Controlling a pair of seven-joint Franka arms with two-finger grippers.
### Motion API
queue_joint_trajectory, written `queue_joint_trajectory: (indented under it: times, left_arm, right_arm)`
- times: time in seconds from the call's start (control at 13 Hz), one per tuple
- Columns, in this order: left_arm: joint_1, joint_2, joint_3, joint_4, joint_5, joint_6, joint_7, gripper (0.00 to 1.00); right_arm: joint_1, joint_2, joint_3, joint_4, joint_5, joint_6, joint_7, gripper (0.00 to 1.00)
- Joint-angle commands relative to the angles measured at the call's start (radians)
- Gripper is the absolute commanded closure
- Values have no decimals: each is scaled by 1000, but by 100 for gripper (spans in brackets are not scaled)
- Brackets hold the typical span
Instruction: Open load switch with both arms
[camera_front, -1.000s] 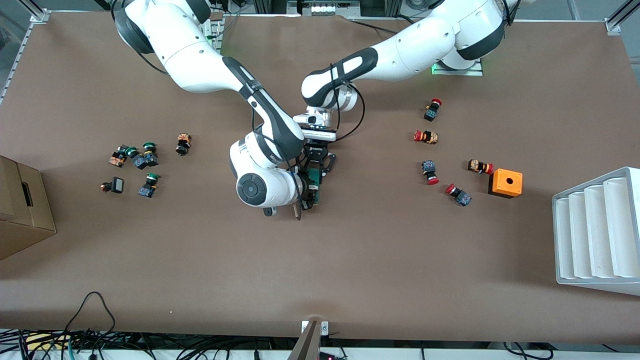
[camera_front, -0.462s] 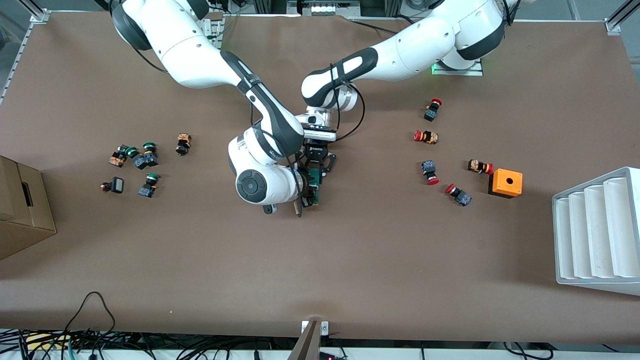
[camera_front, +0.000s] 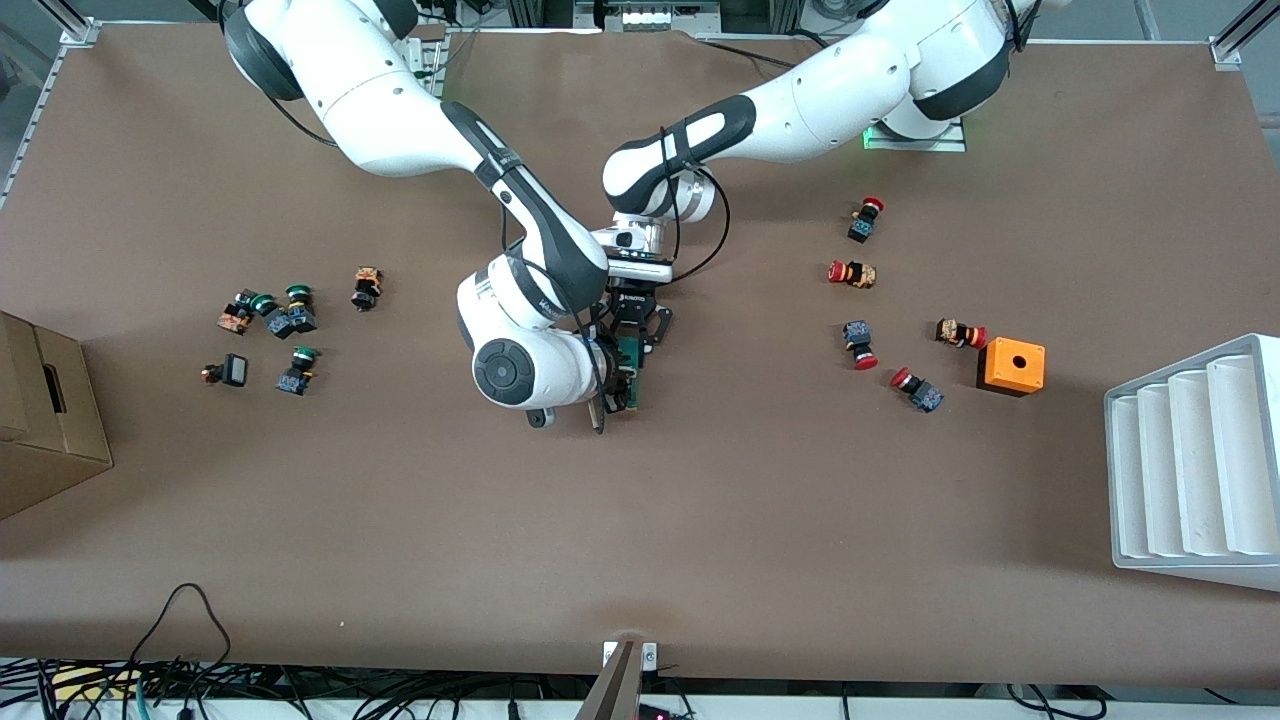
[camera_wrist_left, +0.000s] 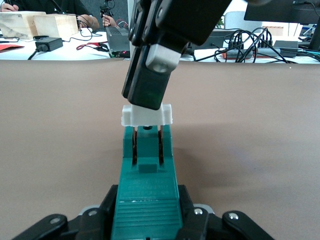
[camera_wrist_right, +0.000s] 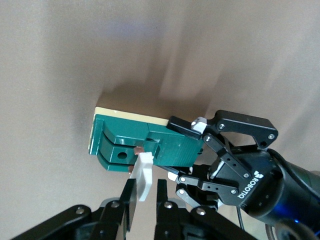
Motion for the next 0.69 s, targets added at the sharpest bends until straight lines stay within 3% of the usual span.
queue_joint_trajectory:
  times: [0.0, 0.62]
  left_arm:
    - [-2, 32, -4, 7, 19, 1, -10, 58]
    - [-2, 31, -6, 7, 19, 1, -10, 58]
  right_arm:
    - [-5, -85, 18, -120, -21, -1, -5, 78]
    - [-11, -113, 35, -175, -58, 22, -13, 78]
